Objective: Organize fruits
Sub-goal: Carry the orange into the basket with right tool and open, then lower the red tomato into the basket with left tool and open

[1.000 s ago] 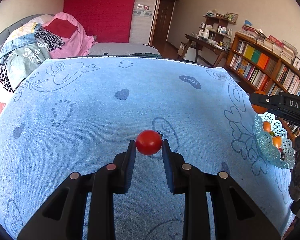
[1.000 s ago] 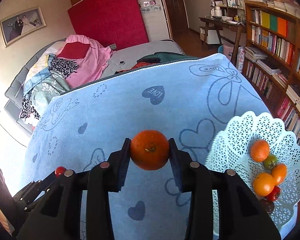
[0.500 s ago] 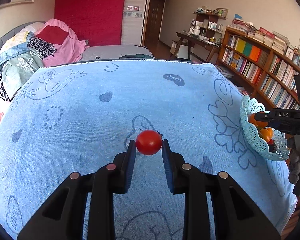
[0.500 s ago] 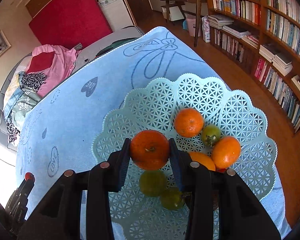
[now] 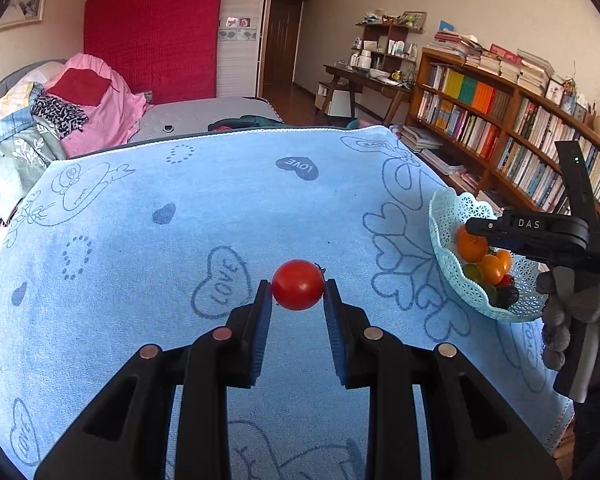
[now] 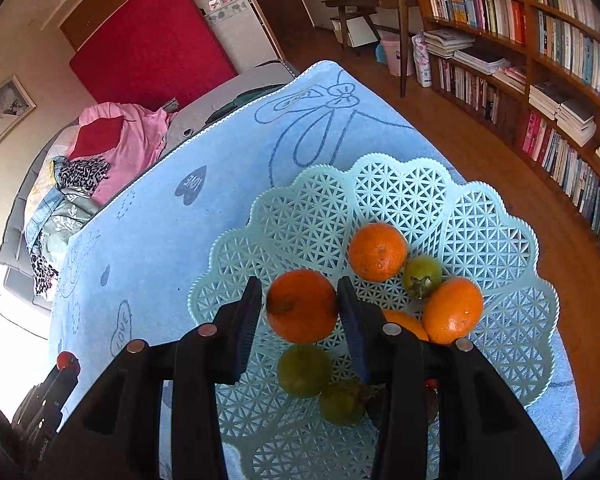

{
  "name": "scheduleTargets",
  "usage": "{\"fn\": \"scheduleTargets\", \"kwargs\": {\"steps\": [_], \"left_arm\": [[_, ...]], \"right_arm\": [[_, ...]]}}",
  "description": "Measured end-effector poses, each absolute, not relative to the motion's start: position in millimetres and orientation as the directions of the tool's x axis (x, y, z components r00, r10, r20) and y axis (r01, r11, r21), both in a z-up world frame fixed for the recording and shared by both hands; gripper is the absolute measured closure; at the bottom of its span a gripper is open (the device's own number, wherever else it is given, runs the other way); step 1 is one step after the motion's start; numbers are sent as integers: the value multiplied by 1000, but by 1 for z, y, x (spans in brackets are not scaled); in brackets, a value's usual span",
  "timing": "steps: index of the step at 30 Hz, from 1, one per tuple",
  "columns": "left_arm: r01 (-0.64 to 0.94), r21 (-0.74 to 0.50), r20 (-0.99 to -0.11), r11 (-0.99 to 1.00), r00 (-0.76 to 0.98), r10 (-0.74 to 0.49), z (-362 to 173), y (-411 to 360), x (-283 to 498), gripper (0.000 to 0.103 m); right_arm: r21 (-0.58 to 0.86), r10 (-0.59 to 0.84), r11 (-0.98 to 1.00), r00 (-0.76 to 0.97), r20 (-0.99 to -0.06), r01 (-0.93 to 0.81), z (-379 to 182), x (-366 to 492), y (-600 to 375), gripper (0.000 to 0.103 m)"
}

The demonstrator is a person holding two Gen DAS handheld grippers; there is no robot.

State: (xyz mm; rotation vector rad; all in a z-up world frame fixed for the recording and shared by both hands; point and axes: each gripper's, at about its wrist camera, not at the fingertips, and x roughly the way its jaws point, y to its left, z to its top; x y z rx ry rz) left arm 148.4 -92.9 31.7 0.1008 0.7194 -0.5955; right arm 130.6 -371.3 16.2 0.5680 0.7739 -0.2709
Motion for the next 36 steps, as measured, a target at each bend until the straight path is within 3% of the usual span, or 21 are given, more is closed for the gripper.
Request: {"fn": "scheduleTargets", "kwargs": {"steps": [14, 18, 36], "left_arm": [[690, -135, -621, 711, 500, -604, 42, -170, 133, 76], [729, -139, -619, 670, 464, -634, 42, -199, 132, 76], [762, -97, -672, 640, 424, -607, 17, -258, 142, 76]], "right_arm": [[395, -63, 825, 760, -646, 404, 41, 75, -385, 62], [366, -116, 832, 775, -622, 418, 47, 54, -386, 48], [374, -139, 812, 770, -623, 449, 31, 20, -393, 45]]}}
